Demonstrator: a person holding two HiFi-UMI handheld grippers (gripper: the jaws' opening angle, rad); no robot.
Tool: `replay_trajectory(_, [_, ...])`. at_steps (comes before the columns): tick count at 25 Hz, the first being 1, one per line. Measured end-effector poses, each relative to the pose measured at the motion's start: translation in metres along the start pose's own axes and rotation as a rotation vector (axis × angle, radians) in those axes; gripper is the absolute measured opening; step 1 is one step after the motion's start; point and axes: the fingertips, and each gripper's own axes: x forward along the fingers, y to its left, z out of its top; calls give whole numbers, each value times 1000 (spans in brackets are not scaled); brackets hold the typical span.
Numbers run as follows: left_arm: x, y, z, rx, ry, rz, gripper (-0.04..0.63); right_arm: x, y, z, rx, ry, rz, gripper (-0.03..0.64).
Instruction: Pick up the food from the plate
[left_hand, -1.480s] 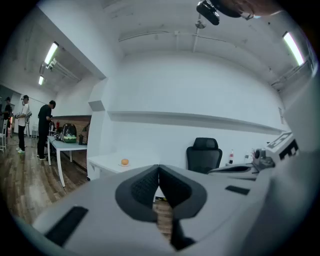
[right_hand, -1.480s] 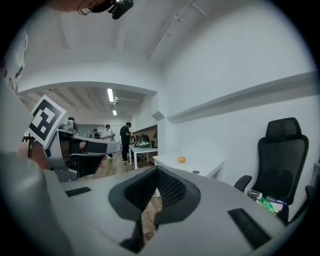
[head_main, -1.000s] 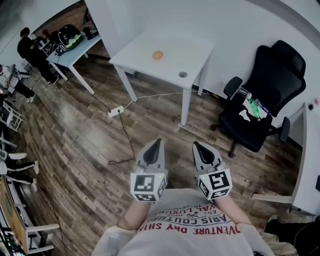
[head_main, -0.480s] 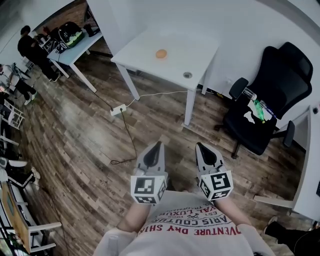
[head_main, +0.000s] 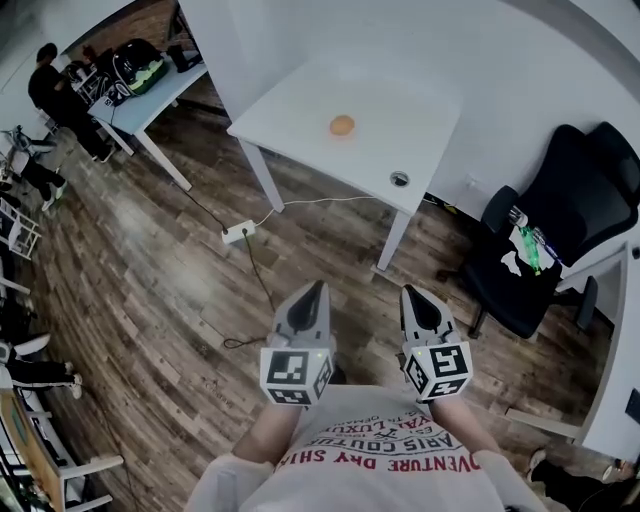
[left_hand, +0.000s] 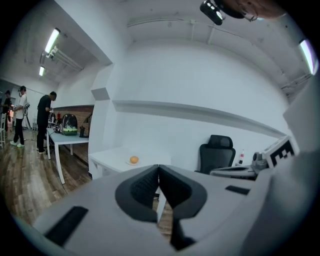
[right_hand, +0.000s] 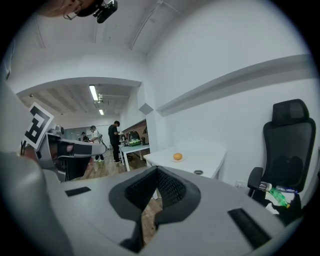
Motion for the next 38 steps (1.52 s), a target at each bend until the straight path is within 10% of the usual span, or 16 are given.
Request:
replay_trajectory(23, [157, 186, 37, -34, 45, -25, 8, 251, 11, 34, 30, 81, -10, 11])
replay_trajectory(38, [355, 210, 73, 29, 117, -35, 8, 410, -94, 73, 44, 99, 46, 11])
